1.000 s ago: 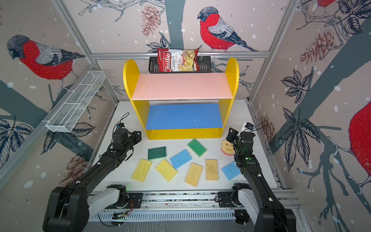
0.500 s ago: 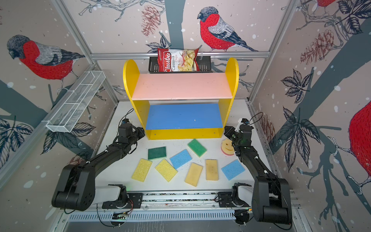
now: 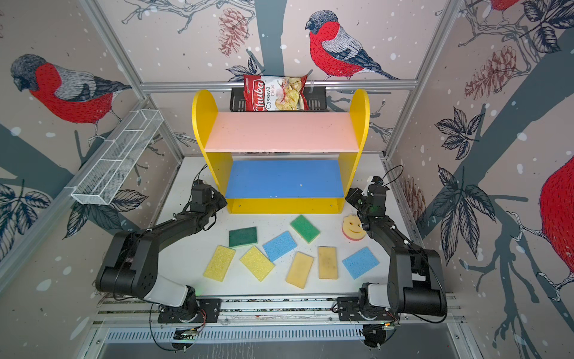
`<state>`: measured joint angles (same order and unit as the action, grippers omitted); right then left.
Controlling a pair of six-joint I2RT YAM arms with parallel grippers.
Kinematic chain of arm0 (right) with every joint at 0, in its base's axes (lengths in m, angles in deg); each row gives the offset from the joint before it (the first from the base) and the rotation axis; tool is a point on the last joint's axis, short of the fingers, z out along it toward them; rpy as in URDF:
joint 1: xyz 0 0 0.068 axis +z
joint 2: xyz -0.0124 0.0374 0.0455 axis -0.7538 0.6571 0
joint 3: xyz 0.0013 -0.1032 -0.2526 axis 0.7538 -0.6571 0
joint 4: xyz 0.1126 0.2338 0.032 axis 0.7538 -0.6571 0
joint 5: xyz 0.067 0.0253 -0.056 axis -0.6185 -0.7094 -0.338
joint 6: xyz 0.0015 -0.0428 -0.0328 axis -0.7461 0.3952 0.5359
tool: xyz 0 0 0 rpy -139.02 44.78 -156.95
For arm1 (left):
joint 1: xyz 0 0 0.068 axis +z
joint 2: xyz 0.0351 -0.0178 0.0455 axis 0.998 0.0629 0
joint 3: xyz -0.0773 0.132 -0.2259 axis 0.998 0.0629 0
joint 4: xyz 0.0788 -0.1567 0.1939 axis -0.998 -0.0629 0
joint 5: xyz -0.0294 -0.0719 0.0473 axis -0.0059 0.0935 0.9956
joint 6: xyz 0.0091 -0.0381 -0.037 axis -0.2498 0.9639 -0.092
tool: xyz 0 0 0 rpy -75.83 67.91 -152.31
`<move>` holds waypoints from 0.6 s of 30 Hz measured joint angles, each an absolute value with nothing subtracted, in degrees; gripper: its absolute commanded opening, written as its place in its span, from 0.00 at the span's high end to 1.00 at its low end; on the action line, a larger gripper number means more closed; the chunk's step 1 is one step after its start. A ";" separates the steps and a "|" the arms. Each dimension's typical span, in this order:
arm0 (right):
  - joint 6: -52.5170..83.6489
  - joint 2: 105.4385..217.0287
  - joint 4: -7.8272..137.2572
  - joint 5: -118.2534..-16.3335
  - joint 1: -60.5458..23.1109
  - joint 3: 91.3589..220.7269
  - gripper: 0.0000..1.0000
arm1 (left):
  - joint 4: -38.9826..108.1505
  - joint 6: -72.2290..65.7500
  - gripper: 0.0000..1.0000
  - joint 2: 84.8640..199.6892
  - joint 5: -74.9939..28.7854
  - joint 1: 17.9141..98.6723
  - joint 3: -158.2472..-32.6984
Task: Arrange cleaning sponges on a shelf
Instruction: Move the shelf to the top-center of the table.
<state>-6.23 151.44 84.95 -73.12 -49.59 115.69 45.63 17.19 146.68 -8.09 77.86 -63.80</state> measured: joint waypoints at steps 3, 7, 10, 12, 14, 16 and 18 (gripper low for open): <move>-6.38 151.92 85.06 -73.08 -49.50 116.39 0.86 | 46.52 17.93 0.83 148.38 -7.26 77.81 -65.00; -6.36 150.54 84.63 -72.07 -49.39 115.96 0.86 | 47.57 18.37 0.84 149.96 -7.21 77.51 -66.12; -6.08 147.22 83.80 -70.17 -48.56 113.62 0.87 | 47.94 18.24 0.84 150.11 -7.54 77.22 -66.09; -5.90 144.46 82.55 -68.05 -47.14 111.52 0.87 | 47.92 17.56 0.84 150.09 -7.76 77.11 -65.85; -5.77 141.38 80.89 -65.29 -45.15 109.33 0.87 | 47.99 16.75 0.84 149.91 -8.09 77.00 -65.39; -5.73 139.15 79.32 -66.52 -42.61 107.72 0.87 | 48.38 16.60 0.84 149.67 -8.29 76.81 -64.91; -5.51 137.89 78.51 -67.65 -41.37 106.91 0.87 | 48.49 16.56 0.84 149.41 -8.77 76.79 -64.61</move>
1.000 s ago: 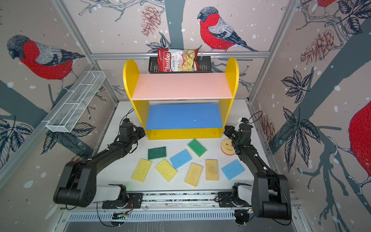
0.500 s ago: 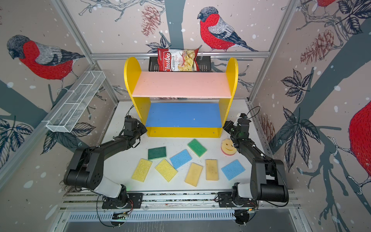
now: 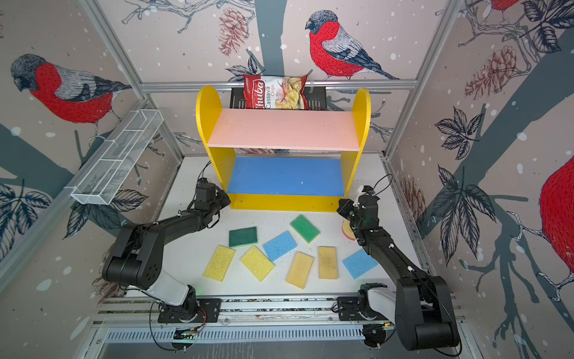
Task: Arrange cleaning sponges on a shelf
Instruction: Move the shelf to the top-center of the table.
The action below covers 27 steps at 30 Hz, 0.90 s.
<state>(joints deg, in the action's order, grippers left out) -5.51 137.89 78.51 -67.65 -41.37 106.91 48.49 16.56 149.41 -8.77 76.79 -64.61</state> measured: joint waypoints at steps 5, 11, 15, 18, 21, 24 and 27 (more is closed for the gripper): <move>-4.68 139.53 78.27 -68.07 -43.20 107.19 0.88 | 48.49 16.31 0.84 149.08 -9.01 76.74 -64.39; -4.70 146.72 79.56 -71.48 -47.07 110.45 0.88 | 48.36 15.96 0.84 149.13 -9.09 76.57 -64.59; -4.70 150.63 80.95 -73.14 -47.38 112.92 0.88 | 48.34 15.90 0.85 150.37 -10.01 76.11 -65.96; -4.65 152.22 82.55 -73.88 -47.42 113.99 0.88 | 48.36 15.59 0.85 151.86 -11.06 75.82 -67.45; -4.48 153.27 83.91 -74.65 -47.82 114.73 0.88 | 48.31 15.57 0.85 153.24 -10.97 75.32 -68.76; -4.41 154.37 84.34 -74.78 -48.80 115.17 0.88 | 48.07 15.55 0.85 154.20 -10.93 74.84 -69.94; -4.26 156.31 84.34 -76.66 -50.26 116.28 0.88 | 47.44 15.55 0.85 154.88 -11.04 74.47 -70.97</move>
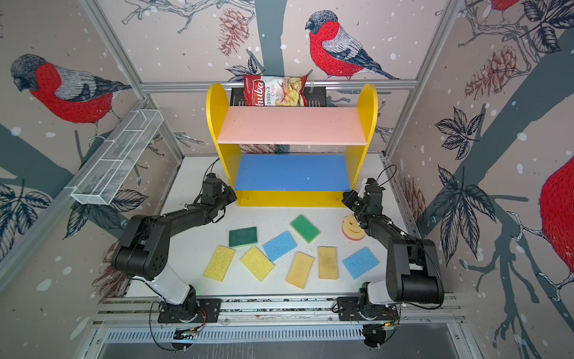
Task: Arrange cleaning sponges on a shelf
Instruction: Move the shelf to the top-center of the table, then rotate the cleaning sponge at the center of the table.
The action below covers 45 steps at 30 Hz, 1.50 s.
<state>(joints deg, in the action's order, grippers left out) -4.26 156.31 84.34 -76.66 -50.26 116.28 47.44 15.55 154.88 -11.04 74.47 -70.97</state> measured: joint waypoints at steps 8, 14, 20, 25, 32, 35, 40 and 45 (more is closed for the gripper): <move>-3.19 157.40 83.66 -77.91 -51.53 117.86 0.88 | 47.31 15.57 0.85 156.21 -11.52 73.77 -72.39; -1.57 151.33 82.24 -73.75 -46.79 114.67 0.87 | 47.20 15.51 0.84 154.37 -11.45 73.51 -71.34; 0.53 141.89 78.35 -64.59 -36.08 109.66 0.83 | 47.44 15.27 0.83 147.88 -12.15 73.18 -66.92; 1.29 135.15 76.93 -57.67 -28.60 105.44 0.68 | 47.09 15.05 0.79 141.11 -12.35 72.85 -62.31; 1.01 132.42 75.34 -49.05 -13.72 102.75 0.33 | 43.99 15.05 0.61 130.53 -11.08 72.83 -55.51; -0.13 134.04 75.27 -45.34 -7.38 102.78 0.30 | 41.52 15.07 0.49 126.46 -9.97 72.83 -53.22; -0.04 141.95 75.21 -40.62 0.77 106.84 0.28 | 38.37 15.18 0.35 120.58 -8.81 72.85 -49.37; 1.49 154.37 75.88 -39.66 5.91 115.21 0.28 | 36.45 15.79 0.30 115.62 -7.85 72.85 -45.59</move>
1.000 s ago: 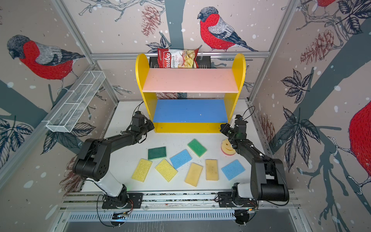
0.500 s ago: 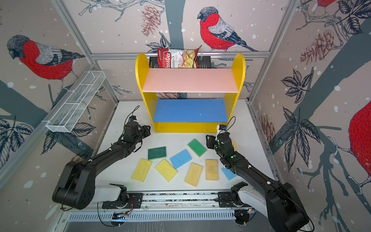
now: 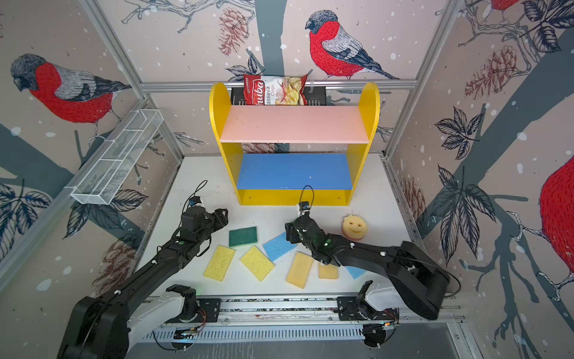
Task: Arrange cleaning sponges on a shelf
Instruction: Rotate the cleaning sponge at the center of the table.
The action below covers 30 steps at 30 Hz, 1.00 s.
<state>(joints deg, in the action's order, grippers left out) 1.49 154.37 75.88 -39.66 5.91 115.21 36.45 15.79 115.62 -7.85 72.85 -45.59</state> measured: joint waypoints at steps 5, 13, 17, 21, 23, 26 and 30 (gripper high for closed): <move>3.37 166.93 76.74 -42.48 8.42 125.77 0.33 | 34.68 16.95 0.27 112.56 -7.65 72.85 -43.03; 7.35 179.87 76.65 -50.13 8.68 139.56 0.35 | 32.99 17.06 0.04 111.40 -7.39 72.85 -41.24; 7.37 182.71 76.78 -53.36 8.86 141.48 0.36 | 33.32 18.04 0.24 112.32 -7.63 72.85 -40.43; 7.52 184.75 76.15 -55.55 9.58 142.49 0.43 | 35.13 18.04 0.37 114.72 -9.29 72.85 -39.84; 7.54 185.05 75.99 -56.00 9.93 142.58 0.51 | 35.92 18.04 0.40 116.28 -9.64 72.83 -39.62; 7.50 185.34 75.95 -57.47 10.17 142.40 0.62 | 37.39 18.04 0.46 118.55 -10.73 72.85 -39.62; 7.26 186.19 76.10 -58.67 9.91 142.34 0.66 | 40.07 18.04 0.54 121.24 -11.26 72.85 -39.54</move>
<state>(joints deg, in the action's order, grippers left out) 7.26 186.19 76.10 -58.67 9.91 142.34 40.07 18.04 121.24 -11.26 72.85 -39.54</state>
